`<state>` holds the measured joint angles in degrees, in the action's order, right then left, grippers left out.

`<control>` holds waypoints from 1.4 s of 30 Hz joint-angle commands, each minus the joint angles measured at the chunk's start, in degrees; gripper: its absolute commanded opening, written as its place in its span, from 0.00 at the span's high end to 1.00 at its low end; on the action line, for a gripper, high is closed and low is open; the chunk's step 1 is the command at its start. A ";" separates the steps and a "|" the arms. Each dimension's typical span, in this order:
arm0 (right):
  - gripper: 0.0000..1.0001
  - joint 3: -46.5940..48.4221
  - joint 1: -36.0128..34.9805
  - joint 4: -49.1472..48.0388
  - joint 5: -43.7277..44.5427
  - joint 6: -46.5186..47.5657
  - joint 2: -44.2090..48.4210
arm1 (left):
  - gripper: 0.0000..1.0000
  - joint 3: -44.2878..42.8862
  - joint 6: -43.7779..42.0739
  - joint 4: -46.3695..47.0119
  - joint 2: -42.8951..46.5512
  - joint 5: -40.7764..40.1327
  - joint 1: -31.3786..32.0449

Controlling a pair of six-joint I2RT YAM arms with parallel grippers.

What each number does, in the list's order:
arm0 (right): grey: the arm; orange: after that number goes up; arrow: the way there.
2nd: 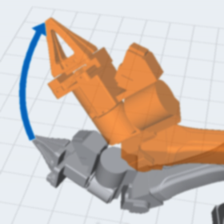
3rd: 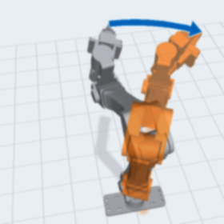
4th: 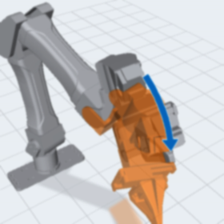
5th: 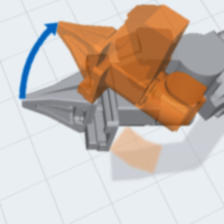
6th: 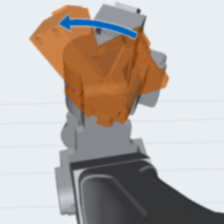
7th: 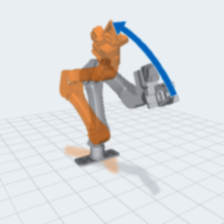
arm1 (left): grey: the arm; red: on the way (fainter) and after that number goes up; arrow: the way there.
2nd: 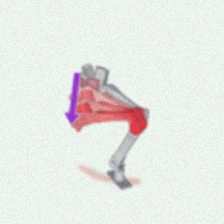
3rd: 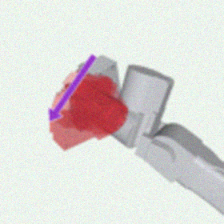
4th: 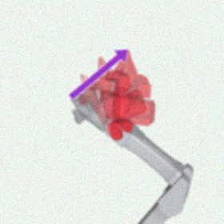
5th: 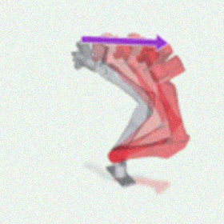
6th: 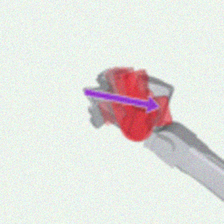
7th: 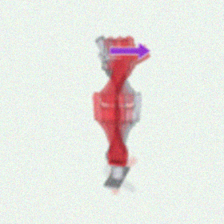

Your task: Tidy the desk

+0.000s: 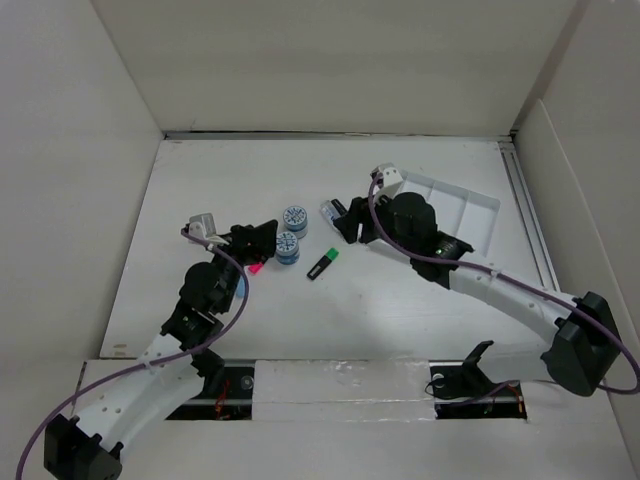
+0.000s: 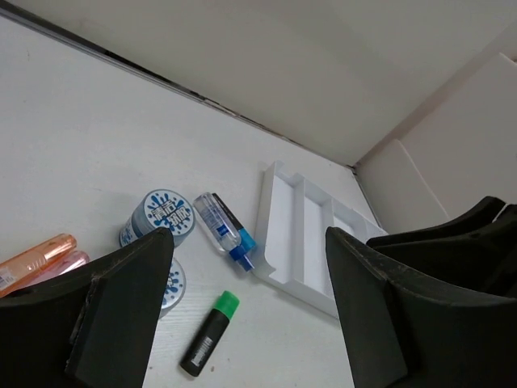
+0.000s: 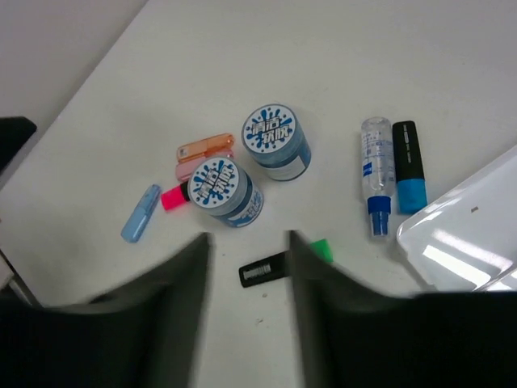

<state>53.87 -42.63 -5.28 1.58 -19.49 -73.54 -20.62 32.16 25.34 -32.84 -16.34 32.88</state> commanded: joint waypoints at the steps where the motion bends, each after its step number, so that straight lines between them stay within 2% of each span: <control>1: 0.65 1.15 -1.83 -4.04 -0.88 0.06 -1.60 | 0.29 0.05 -0.43 2.25 1.11 -0.27 -0.19; 2: 0.95 1.33 -1.84 -3.69 -0.45 -0.29 -2.13 | 0.29 0.32 -0.61 2.60 1.89 -0.53 -0.19; 3: 1.00 1.68 -2.71 -3.69 -0.27 -0.20 -3.27 | 0.29 0.75 -0.61 2.78 2.16 -1.06 -0.19; 6: 1.00 3.43 -4.91 -2.64 -0.01 1.55 -5.99 | 0.34 0.67 0.96 0.59 3.57 -4.31 -0.19; 9: 1.00 4.14 -6.93 -2.36 2.89 2.17 -6.88 | 0.59 1.55 1.41 0.76 5.85 -5.72 -0.19; 10: 1.00 4.23 -6.94 -2.72 2.55 2.00 -7.75 | 0.80 1.90 1.67 0.41 6.81 -7.20 -0.19; 11: 1.00 4.49 -6.94 -2.89 2.46 2.17 -8.37 | 0.88 1.73 2.20 -0.37 7.26 -8.00 -0.19; 12: 0.97 4.93 -6.94 -2.63 2.63 2.26 -8.99 | 0.94 1.38 2.55 -1.95 7.61 -8.44 -0.19; 13: 0.88 6.32 -7.63 -1.85 2.81 2.52 -10.64 | 1.00 1.03 3.25 -2.66 8.31 -9.75 -0.19; 14: 0.74 7.30 -7.64 -0.10 3.51 2.61 -11.62 | 1.00 1.20 3.52 -2.84 8.49 -10.03 -0.19; 15: 0.43 8.18 -7.64 0.87 3.60 2.61 -12.76 | 1.00 1.29 3.52 -2.84 8.67 -10.55 -0.19; 18: 0.12 10.82 -8.78 2.46 4.39 2.61 -17.42 | 0.79 0.32 5.54 -6.17 8.50 -12.92 -0.19; 19: 0.10 11.69 -9.39 3.16 4.74 2.61 -18.47 | 0.65 -0.20 5.98 -6.62 8.41 -13.54 -0.19; 20: 0.08 13.44 -9.40 4.82 6.48 2.61 -19.79 | 0.58 -0.12 6.07 -6.62 8.32 -13.89 -0.19; 22: 0.05 15.12 -9.93 5.10 7.55 2.61 -23.48 | 0.38 0.23 6.42 -6.62 7.97 -15.47 -0.19; 24: 0.04 18.96 -10.45 8.52 6.94 3.31 -28.29 | 0.32 -0.55 7.56 -8.37 8.23 -16.00 -0.19; 27: 0.03 22.40 -10.98 10.63 7.82 3.67 -30.43 | 0.28 0.49 7.30 -6.90 8.67 -16.00 -0.19; 33: 0.02 27.25 -11.60 11.87 8.87 4.28 -37.81 | 0.28 0.84 8.00 -7.42 9.90 -16.89 -0.19; 34: 0.02 28.47 -11.60 11.96 8.87 4.45 -39.47 | 0.23 0.85 8.61 -7.76 10.16 -17.84 -0.19; 37: 0.02 30.24 -11.60 11.70 9.49 5.16 -41.50 | 0.17 -0.82 13.08 -13.20 10.95 -21.62 -0.19; 42: 0.04 33.49 -11.60 10.29 9.85 5.60 -44.41 | 0.14 0.15 12.84 -12.86 12.89 -21.98 0.34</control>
<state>83.24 -53.87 6.20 10.70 -14.92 -117.32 -19.42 44.03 12.14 -20.82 -36.73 32.97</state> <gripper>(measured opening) 0.967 0.855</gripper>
